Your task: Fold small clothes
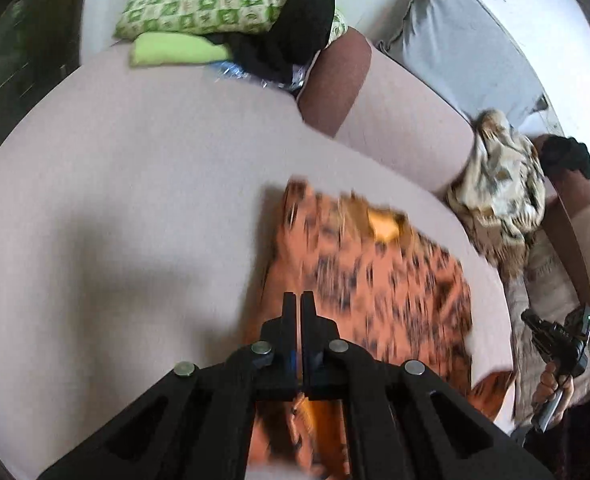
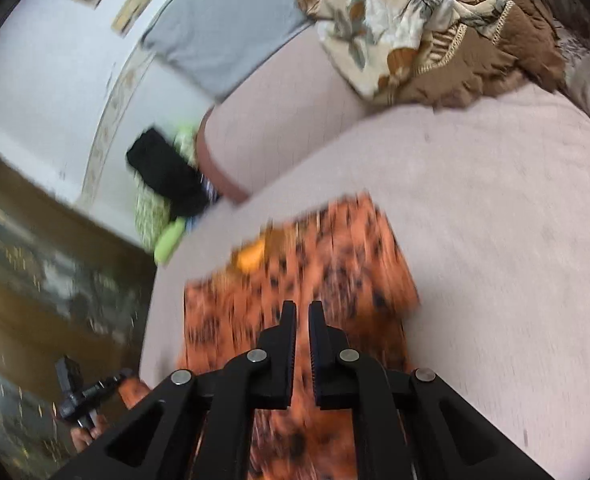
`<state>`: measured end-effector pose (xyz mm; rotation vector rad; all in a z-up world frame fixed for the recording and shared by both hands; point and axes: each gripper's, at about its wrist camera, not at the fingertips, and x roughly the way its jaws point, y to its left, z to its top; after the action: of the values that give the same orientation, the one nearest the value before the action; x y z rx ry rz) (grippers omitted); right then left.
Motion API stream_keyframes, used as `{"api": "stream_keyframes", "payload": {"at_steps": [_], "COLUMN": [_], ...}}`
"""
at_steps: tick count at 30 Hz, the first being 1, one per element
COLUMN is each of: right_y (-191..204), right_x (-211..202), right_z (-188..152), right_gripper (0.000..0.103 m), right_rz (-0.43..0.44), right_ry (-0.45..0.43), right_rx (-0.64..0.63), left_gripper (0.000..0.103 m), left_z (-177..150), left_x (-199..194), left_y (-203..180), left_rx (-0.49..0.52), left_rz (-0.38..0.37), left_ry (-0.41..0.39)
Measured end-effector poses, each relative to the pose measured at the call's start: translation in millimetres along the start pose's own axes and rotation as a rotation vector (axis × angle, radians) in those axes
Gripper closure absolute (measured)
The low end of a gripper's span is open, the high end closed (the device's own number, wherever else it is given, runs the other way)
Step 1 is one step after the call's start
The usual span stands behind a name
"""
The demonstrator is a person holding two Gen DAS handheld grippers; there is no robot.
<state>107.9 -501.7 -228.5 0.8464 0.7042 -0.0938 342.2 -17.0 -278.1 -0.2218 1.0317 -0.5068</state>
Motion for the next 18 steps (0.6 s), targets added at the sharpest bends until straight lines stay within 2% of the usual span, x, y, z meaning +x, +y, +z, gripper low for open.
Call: {"api": "stream_keyframes", "payload": {"at_steps": [1, 2, 5, 7, 8, 10, 11, 13, 14, 15, 17, 18], "right_y": [6.4, 9.3, 17.8, 19.6, 17.5, 15.3, 15.1, 22.9, 23.4, 27.8, 34.7, 36.9], "right_x": [13.2, 18.9, 34.5, 37.6, 37.3, 37.1, 37.2, 40.5, 43.2, 48.8, 67.3, 77.8], "right_z": [12.3, 16.2, 7.0, -19.4, -34.1, -62.0, -68.0, -84.3, -86.8, -89.5, -91.7, -92.9], "right_gripper": [0.096, 0.095, 0.092, 0.083, 0.072, 0.044, 0.021, 0.019, 0.019, 0.019, 0.019, 0.019], "right_rz": [-0.068, -0.094, -0.084, -0.107, -0.128, -0.131, -0.124, -0.106, -0.114, -0.133, -0.180, -0.204], "right_ry": [-0.008, -0.006, 0.081, 0.145, 0.166, 0.188, 0.185, 0.160, 0.160, 0.161, 0.170, 0.175], "right_rx": [-0.050, -0.078, -0.163, -0.254, -0.296, -0.346, -0.353, -0.390, -0.398, -0.401, -0.433, -0.457], "left_gripper": [0.102, 0.102, 0.102, 0.102, 0.102, 0.091, 0.087, 0.073, 0.071, 0.064, 0.045, 0.030], "left_z": [12.7, 21.3, 14.6, -3.3, -14.2, -33.8, -41.7, -56.3, -61.4, -65.9, -69.2, -70.4], "left_x": [11.4, 23.0, 35.0, 36.1, 37.3, 37.5, 36.2, 27.3, 21.3, 15.5, 7.7, 6.5], "left_y": [-1.6, -0.3, 3.7, 8.8, 15.1, 33.6, 41.8, 55.6, 57.8, 58.1, 52.0, 47.6], "left_rx": [0.003, -0.006, 0.002, 0.031, 0.034, -0.024, -0.078, -0.175, -0.205, -0.222, -0.225, -0.224], "left_rz": [0.021, 0.056, 0.029, 0.073, 0.093, 0.104, 0.100, 0.058, 0.036, 0.022, 0.025, 0.031], "left_ry": [0.008, 0.017, 0.022, 0.020, 0.029, 0.059, 0.066, 0.050, 0.032, 0.010, -0.030, -0.045]}}
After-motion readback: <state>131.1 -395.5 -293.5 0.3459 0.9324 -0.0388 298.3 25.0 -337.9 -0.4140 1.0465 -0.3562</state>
